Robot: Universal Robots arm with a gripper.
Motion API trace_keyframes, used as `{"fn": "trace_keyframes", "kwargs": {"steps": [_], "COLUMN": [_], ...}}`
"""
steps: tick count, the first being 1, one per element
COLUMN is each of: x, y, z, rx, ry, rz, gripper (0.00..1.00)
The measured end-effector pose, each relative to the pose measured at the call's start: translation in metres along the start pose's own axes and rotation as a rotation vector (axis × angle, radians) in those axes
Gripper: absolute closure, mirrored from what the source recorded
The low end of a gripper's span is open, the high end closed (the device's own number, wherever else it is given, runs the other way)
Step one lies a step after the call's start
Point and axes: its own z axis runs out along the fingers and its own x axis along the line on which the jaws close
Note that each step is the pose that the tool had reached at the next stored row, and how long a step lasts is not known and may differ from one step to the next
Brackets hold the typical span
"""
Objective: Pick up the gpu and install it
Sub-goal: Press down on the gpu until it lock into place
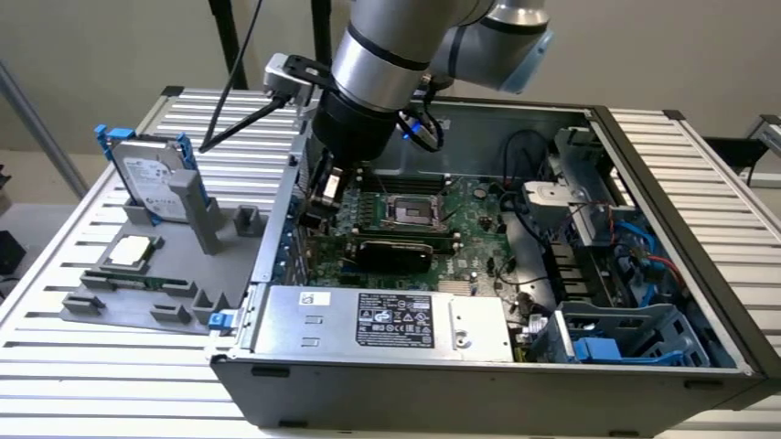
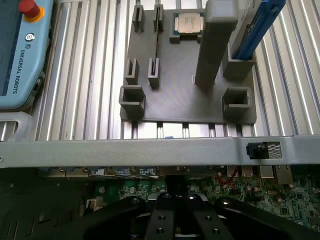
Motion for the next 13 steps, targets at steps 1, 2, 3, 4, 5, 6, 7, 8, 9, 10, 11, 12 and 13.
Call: {"fn": "trace_keyframes", "kwargs": {"steps": [1, 2, 3, 4, 5, 6, 7, 8, 9, 10, 11, 12, 13], "x": [-0.0001, -0.0003, -0.0005, -0.0005, -0.0005, -0.0005, -0.0005, -0.0005, -0.0005, -0.0005, -0.0005, -0.0005, -0.0005], "y": [0.0006, 0.0001, -0.0004, -0.0003, -0.0003, -0.0003, -0.0003, -0.0003, -0.0004, -0.0003, -0.0003, -0.0003, -0.0003], "z": [0.0006, 0.0012, 0.0015, 0.0015, 0.0015, 0.0015, 0.0015, 0.0015, 0.0015, 0.0015, 0.0015, 0.0015, 0.0015], "rx": [0.0308, 0.0359, 0.0367, 0.0366, 0.0366, 0.0366, 0.0366, 0.0366, 0.0366, 0.0366, 0.0366, 0.0366, 0.0366], "ry": [-0.0023, -0.0039, -0.0046, -0.0044, -0.0044, -0.0045, -0.0045, -0.0044, -0.0045, -0.0044, -0.0045, -0.0045, -0.0044], "rz": [0.003, 0.002, 0.002, 0.002, 0.002, 0.002, 0.002, 0.002, 0.002, 0.002, 0.002, 0.002, 0.002], "gripper": [0.89, 0.89, 0.89, 0.89, 0.89, 0.89, 0.89, 0.89, 0.89, 0.89, 0.89, 0.89, 0.89]}}
